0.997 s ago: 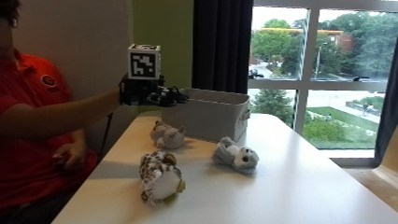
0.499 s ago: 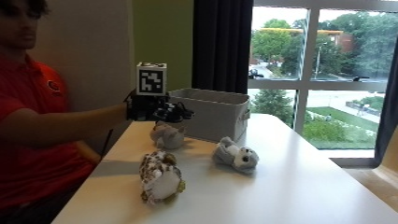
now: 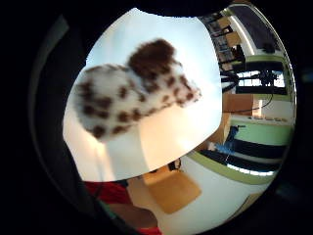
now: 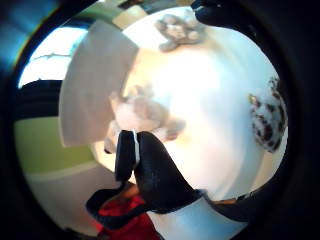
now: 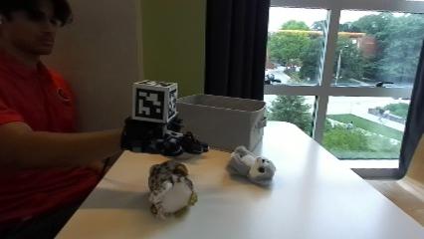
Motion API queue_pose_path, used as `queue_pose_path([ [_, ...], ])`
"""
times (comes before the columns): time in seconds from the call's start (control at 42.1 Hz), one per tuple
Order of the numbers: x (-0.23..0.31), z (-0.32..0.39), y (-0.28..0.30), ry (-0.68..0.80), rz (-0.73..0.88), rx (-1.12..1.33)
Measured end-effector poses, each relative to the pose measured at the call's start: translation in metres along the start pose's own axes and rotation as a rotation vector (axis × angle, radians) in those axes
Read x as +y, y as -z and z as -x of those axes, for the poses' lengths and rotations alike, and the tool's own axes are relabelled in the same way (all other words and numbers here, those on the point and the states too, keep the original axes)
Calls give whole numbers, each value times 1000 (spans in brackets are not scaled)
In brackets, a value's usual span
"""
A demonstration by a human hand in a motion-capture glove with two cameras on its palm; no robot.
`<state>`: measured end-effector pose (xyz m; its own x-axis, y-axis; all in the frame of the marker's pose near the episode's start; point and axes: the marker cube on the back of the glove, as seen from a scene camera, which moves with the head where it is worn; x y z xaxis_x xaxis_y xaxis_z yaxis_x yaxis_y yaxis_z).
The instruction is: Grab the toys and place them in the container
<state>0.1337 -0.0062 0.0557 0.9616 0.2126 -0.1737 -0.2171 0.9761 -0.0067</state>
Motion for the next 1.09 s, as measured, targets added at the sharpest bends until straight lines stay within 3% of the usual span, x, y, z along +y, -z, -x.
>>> queue_pose_path([
  [0.475,3,-94,-38,-178,83,-59],
  [0.878,-16,-82,-58,-157,90,9],
  [1.092,-27,-75,-58,-172,18,21],
])
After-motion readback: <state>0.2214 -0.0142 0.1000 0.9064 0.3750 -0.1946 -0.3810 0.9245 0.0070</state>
